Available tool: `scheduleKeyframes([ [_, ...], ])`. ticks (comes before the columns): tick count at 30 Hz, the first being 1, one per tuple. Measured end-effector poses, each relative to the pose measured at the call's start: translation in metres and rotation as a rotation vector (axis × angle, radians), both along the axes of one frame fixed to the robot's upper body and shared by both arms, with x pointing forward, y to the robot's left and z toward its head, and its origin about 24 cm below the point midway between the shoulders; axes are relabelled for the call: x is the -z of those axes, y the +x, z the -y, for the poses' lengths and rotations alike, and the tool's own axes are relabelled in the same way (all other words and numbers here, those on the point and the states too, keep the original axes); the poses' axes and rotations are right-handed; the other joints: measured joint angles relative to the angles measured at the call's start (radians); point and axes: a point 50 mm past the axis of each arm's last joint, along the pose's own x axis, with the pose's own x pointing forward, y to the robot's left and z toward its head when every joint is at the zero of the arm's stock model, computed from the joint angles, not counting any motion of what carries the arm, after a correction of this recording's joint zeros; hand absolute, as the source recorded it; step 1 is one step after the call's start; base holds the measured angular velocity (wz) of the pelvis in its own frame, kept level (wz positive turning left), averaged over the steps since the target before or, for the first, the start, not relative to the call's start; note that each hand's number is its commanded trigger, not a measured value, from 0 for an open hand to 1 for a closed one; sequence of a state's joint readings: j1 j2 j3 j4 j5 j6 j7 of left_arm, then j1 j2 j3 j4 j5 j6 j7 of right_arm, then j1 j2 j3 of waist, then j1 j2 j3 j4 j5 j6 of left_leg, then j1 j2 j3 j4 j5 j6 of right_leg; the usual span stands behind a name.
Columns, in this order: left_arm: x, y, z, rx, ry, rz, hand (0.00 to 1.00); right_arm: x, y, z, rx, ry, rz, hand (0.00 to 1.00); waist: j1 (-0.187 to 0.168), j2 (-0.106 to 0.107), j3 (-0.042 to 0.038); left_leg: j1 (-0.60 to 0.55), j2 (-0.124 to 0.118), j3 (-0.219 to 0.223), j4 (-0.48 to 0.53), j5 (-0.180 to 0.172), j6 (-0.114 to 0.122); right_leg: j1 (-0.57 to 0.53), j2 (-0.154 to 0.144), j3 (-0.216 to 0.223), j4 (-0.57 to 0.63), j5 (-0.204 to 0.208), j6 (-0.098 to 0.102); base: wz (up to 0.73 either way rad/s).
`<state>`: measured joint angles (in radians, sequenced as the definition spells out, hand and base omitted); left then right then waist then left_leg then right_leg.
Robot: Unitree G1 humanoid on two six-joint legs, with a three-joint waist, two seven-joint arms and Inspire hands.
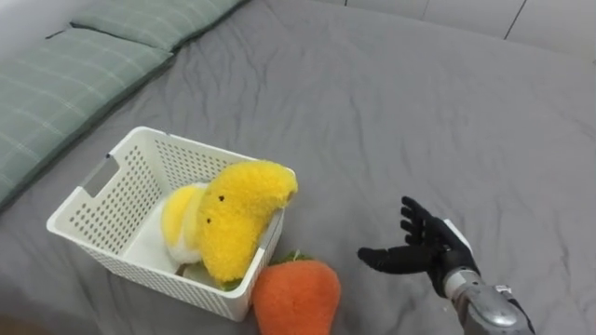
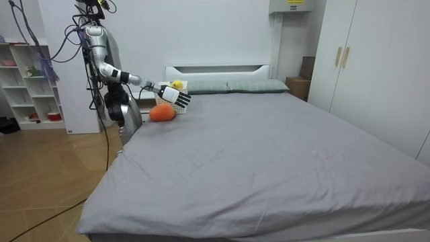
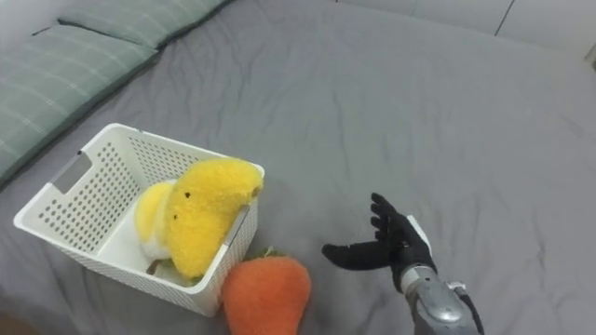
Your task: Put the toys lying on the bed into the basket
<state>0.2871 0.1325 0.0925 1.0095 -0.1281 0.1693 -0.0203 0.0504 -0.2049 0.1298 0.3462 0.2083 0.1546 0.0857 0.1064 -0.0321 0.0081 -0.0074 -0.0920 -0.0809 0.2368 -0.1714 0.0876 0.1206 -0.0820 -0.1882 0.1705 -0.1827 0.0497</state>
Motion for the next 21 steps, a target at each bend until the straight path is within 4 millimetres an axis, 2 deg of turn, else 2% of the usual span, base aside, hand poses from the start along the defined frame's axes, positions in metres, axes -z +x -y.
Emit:
scheduleKeyframes([
  [8,0.000,0.003,0.002,0.016,0.023,0.003,0.00,0.007,-0.007,-0.025,-0.234,-0.050,-0.039,0.00,0.011,-0.001,-0.0005,0.001,0.000,0.002,-0.001,-0.002,0.001,-0.001,0.000,-0.002,0.000,0.001,0.000,-0.02],
  [12,0.000,0.001,0.003,0.014,0.024,0.001,0.00,0.008,-0.009,-0.029,-0.284,-0.036,-0.051,0.00,0.012,-0.002,-0.0012,-0.002,-0.001,-0.005,0.000,-0.003,0.001,-0.001,0.000,-0.007,0.001,0.001,0.000,0.03],
  [16,0.001,-0.002,0.005,0.030,0.019,-0.010,0.00,0.010,-0.012,-0.038,-0.344,-0.024,-0.075,0.00,0.019,-0.003,-0.0058,-0.006,-0.002,-0.013,0.000,-0.003,0.000,-0.001,0.000,-0.012,0.000,0.001,0.000,0.04],
  [21,0.001,-0.002,0.008,0.047,0.016,-0.014,0.00,0.013,-0.016,-0.052,-0.406,0.017,-0.098,0.00,0.040,-0.008,-0.0080,-0.007,-0.002,-0.015,0.001,-0.003,-0.001,0.000,0.000,-0.019,0.000,0.001,0.000,0.02],
])
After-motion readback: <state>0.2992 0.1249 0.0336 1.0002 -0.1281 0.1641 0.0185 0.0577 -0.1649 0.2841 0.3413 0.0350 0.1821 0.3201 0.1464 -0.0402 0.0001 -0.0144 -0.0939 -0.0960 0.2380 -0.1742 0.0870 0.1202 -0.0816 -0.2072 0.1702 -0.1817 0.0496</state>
